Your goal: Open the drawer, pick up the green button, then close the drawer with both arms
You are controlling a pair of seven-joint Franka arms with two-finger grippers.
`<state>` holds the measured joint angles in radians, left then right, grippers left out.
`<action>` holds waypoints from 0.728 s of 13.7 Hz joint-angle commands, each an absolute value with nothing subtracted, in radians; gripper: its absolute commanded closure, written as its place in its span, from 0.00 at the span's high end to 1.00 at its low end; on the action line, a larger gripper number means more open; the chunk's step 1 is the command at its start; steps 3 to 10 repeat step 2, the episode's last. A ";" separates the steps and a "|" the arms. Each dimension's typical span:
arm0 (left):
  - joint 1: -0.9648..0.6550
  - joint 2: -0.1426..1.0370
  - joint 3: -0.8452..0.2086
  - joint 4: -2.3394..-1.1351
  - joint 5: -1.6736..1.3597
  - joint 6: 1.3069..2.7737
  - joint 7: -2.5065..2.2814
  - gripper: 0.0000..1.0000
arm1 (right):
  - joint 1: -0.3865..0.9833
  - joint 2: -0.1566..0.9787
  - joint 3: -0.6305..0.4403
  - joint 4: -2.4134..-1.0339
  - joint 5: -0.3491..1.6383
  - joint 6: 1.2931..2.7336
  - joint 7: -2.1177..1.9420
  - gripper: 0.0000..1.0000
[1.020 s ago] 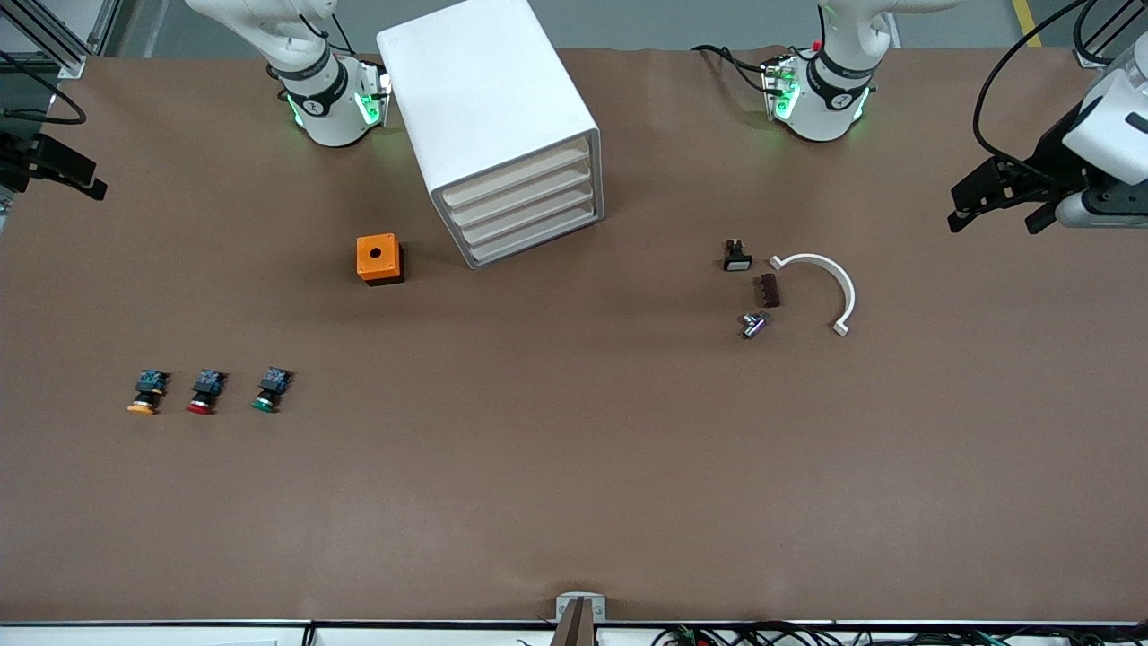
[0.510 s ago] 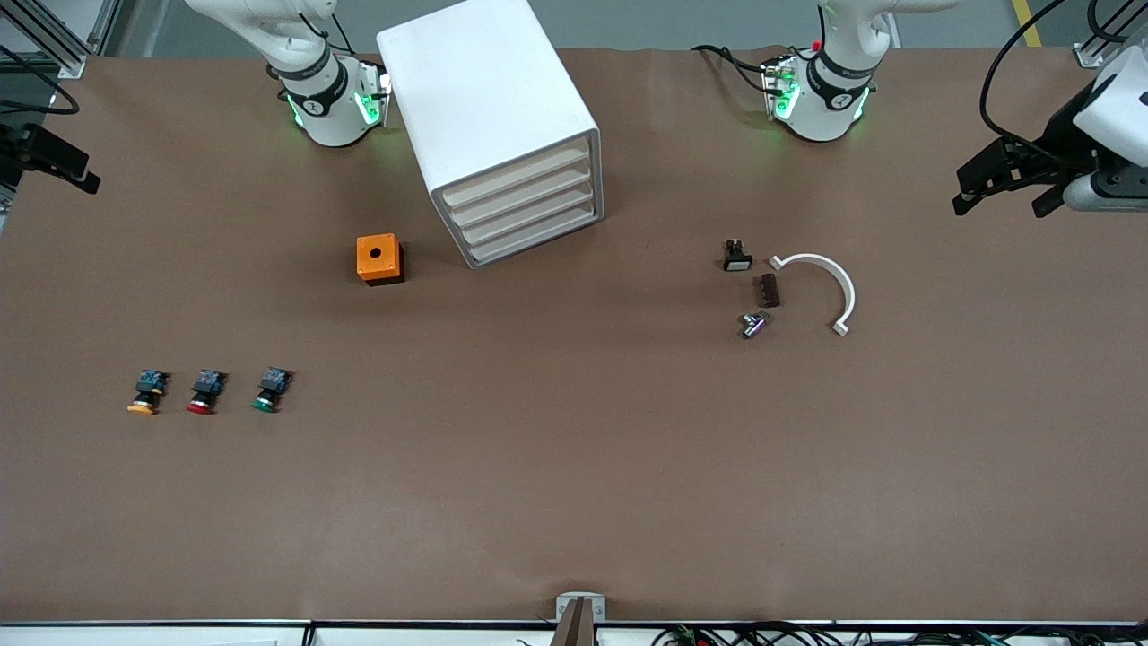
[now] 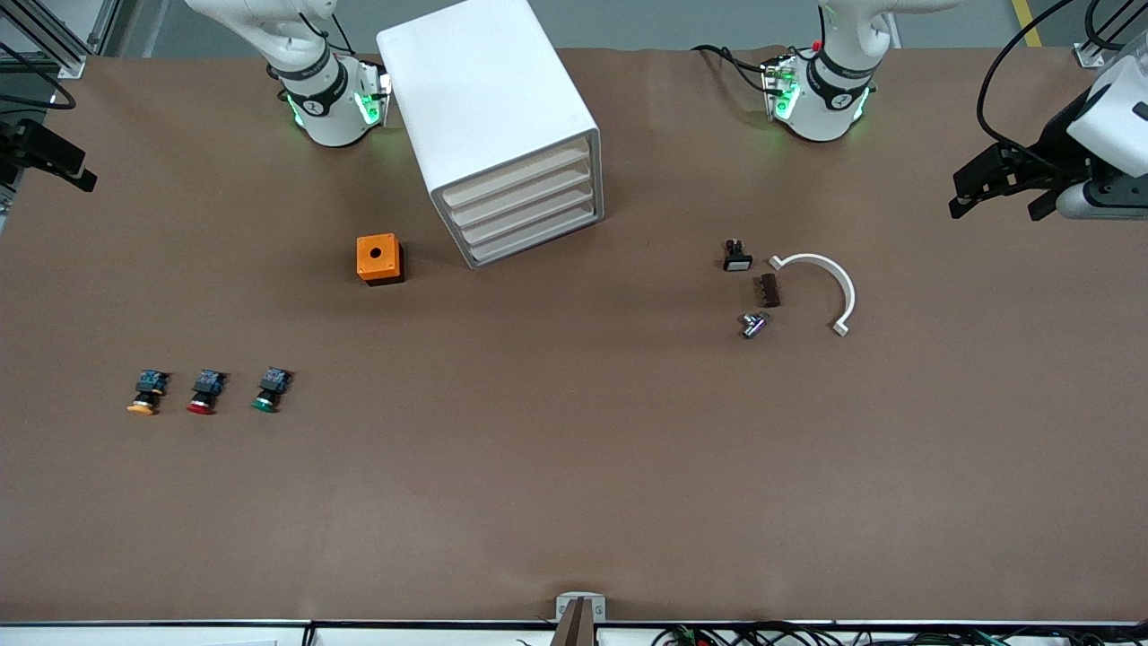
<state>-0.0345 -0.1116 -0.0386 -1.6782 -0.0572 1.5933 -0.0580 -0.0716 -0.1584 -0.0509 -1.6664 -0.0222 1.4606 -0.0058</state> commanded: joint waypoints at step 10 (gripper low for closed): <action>-0.032 -0.100 -0.046 -1.640 -0.035 1.568 -0.055 1.00 | -0.086 -0.169 -0.044 -1.672 -0.003 1.470 -0.018 1.00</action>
